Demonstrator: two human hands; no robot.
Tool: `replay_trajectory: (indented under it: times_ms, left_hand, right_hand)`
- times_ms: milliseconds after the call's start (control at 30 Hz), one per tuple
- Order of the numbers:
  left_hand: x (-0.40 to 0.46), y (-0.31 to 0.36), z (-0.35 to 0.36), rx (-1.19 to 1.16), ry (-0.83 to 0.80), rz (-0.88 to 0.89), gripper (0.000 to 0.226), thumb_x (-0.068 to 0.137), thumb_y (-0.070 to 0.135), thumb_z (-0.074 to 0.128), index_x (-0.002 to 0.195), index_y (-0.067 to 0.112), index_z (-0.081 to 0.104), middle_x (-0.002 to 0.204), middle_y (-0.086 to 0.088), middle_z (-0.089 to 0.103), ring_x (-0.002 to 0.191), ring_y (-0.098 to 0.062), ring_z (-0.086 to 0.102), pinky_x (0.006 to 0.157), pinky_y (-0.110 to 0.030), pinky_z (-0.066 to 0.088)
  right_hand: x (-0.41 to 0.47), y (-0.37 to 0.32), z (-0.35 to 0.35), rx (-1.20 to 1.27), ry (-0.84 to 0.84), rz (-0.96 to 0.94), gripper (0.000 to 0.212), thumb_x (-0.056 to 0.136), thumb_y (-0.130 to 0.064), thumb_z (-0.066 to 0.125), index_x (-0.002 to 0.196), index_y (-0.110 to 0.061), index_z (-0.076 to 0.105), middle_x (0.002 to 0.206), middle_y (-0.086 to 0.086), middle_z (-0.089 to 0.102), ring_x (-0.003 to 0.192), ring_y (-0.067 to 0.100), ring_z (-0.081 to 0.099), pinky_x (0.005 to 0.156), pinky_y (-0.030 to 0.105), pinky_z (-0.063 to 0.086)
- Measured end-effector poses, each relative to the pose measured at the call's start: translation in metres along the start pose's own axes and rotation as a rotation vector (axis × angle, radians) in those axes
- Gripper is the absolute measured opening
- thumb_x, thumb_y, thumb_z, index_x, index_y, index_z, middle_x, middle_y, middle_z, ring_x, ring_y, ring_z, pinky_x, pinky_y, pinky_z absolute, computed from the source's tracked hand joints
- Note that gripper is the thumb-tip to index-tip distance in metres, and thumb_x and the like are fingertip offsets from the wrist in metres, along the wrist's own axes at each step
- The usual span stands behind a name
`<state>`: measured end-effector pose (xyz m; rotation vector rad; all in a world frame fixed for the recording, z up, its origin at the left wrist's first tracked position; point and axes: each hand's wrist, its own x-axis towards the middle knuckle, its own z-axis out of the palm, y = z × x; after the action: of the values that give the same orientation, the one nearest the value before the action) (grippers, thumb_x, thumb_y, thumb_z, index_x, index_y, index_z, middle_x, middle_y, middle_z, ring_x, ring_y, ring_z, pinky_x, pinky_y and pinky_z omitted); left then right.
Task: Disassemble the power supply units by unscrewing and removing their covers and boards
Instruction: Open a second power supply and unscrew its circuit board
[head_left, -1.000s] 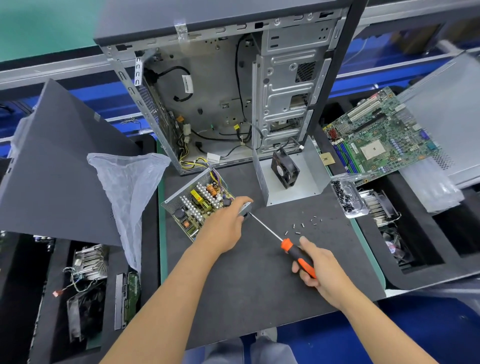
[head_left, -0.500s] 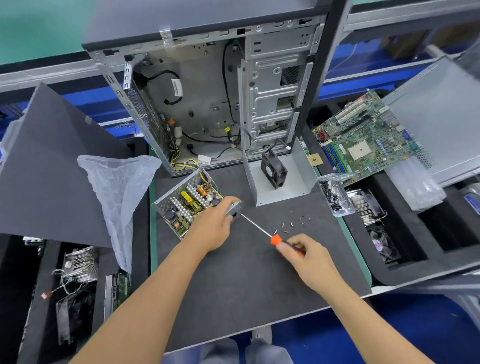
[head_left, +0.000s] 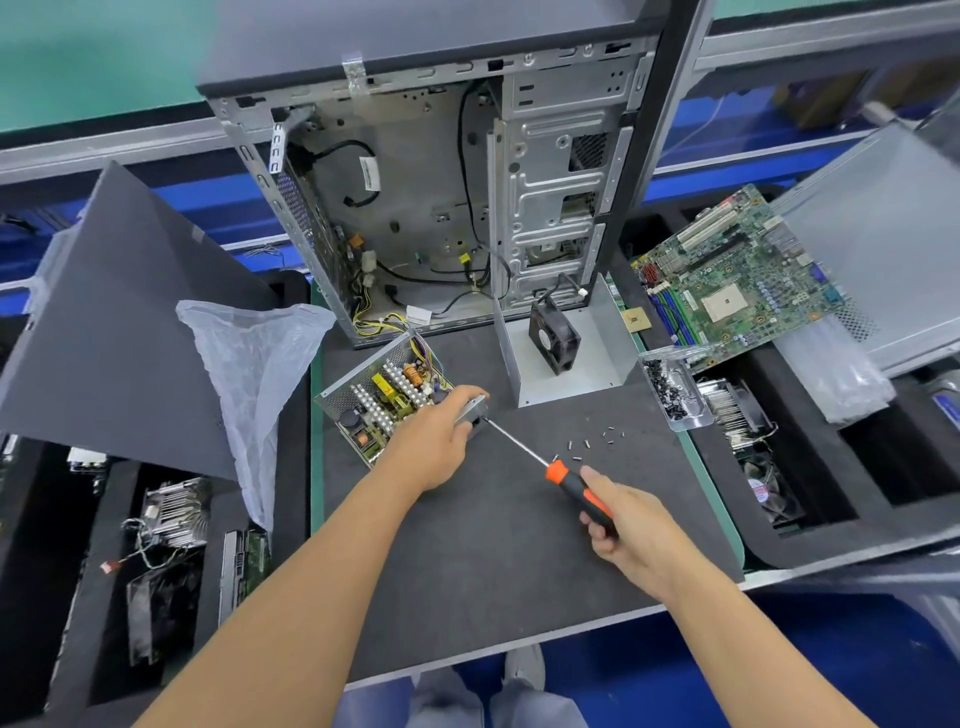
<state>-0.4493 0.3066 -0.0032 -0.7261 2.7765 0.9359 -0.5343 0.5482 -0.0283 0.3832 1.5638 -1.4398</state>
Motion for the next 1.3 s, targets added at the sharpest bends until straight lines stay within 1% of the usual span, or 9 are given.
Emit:
replay_trajectory:
  times_ms: [133,267,367,567,733,967,1067,1133,1300]
  left_hand:
    - [0.001,0.001,0.0,-0.05,0.007,-0.027,0.039,0.102,0.018,0.048,0.134,0.04,0.044,0.099,-0.006,0.063,0.084,-0.031,0.058,0.075,-0.04,0.048]
    - [0.0,0.002,-0.001,-0.1,0.031,-0.076,0.039,0.103,0.018,0.046,0.135,0.04,0.045,0.099,-0.011,0.061,0.087,-0.036,0.059,0.081,-0.044,0.051]
    - [0.0,0.008,0.001,-0.088,0.058,-0.116,0.04,0.102,0.015,0.047,0.137,0.033,0.047,0.112,-0.013,0.063,0.098,-0.037,0.059,0.088,-0.048,0.051]
    - [-0.016,0.019,0.017,-0.133,0.159,-0.237,0.041,0.1,0.01,0.045,0.137,0.028,0.05,0.116,-0.016,0.06,0.101,-0.04,0.058,0.088,-0.048,0.051]
    - [-0.022,0.016,0.022,-0.213,0.197,-0.288,0.039,0.101,0.011,0.044,0.136,0.024,0.051,0.119,-0.013,0.061,0.103,-0.037,0.059,0.09,-0.047,0.05]
    - [-0.025,0.012,0.02,-0.267,0.175,-0.261,0.037,0.102,0.015,0.043,0.137,0.028,0.05,0.118,-0.008,0.06,0.098,-0.031,0.058,0.087,-0.044,0.051]
    - [-0.025,0.01,0.019,-0.302,0.168,-0.259,0.037,0.102,0.016,0.044,0.136,0.028,0.051,0.118,-0.007,0.06,0.099,-0.03,0.058,0.088,-0.044,0.051]
    - [-0.026,0.01,0.018,-0.313,0.163,-0.262,0.037,0.102,0.016,0.044,0.136,0.028,0.051,0.118,-0.007,0.06,0.1,-0.029,0.057,0.09,-0.045,0.051]
    - [-0.026,0.01,0.018,-0.316,0.163,-0.25,0.038,0.103,0.016,0.044,0.137,0.029,0.051,0.118,-0.008,0.06,0.097,-0.029,0.058,0.087,-0.044,0.052]
  right_hand:
    - [0.0,0.006,0.004,0.219,0.012,-0.115,0.053,0.063,-0.043,0.085,0.099,-0.008,0.066,0.076,0.005,0.056,0.058,0.014,0.047,0.056,0.024,0.043]
    - [0.001,0.003,0.004,0.046,-0.01,0.098,0.067,0.09,-0.073,0.041,0.108,-0.012,0.06,0.069,0.016,0.065,0.046,0.017,0.049,0.04,0.022,0.04]
    - [0.007,0.003,0.002,-0.057,0.067,-0.025,0.05,0.096,-0.052,0.056,0.11,-0.005,0.06,0.065,0.012,0.06,0.043,0.013,0.041,0.037,0.021,0.032]
    - [0.012,0.001,-0.004,0.186,0.077,-0.26,0.032,0.084,-0.026,0.078,0.109,-0.012,0.065,0.095,0.012,0.063,0.067,0.015,0.061,0.067,0.026,0.054]
    - [0.019,-0.012,-0.004,-0.15,0.112,-0.073,0.078,0.092,-0.076,0.028,0.097,-0.008,0.065,0.068,0.015,0.068,0.044,0.018,0.055,0.041,0.023,0.042]
    - [0.029,-0.01,-0.016,0.114,-0.049,-0.263,0.024,0.095,-0.015,0.064,0.117,-0.022,0.058,0.091,0.012,0.057,0.059,0.014,0.05,0.047,0.024,0.034]
    - [0.024,-0.011,-0.012,0.091,-0.052,-0.167,0.024,0.1,-0.043,0.054,0.112,-0.022,0.058,0.093,0.015,0.067,0.06,0.019,0.059,0.048,0.027,0.039]
    - [0.025,-0.013,-0.01,-0.124,0.074,-0.118,0.057,0.099,-0.063,0.033,0.103,-0.017,0.065,0.079,0.016,0.071,0.047,0.018,0.054,0.043,0.025,0.037]
    - [0.028,-0.005,-0.011,-0.107,0.14,-0.354,0.026,0.096,-0.024,0.046,0.111,-0.014,0.066,0.072,0.01,0.062,0.048,0.014,0.042,0.045,0.023,0.032]
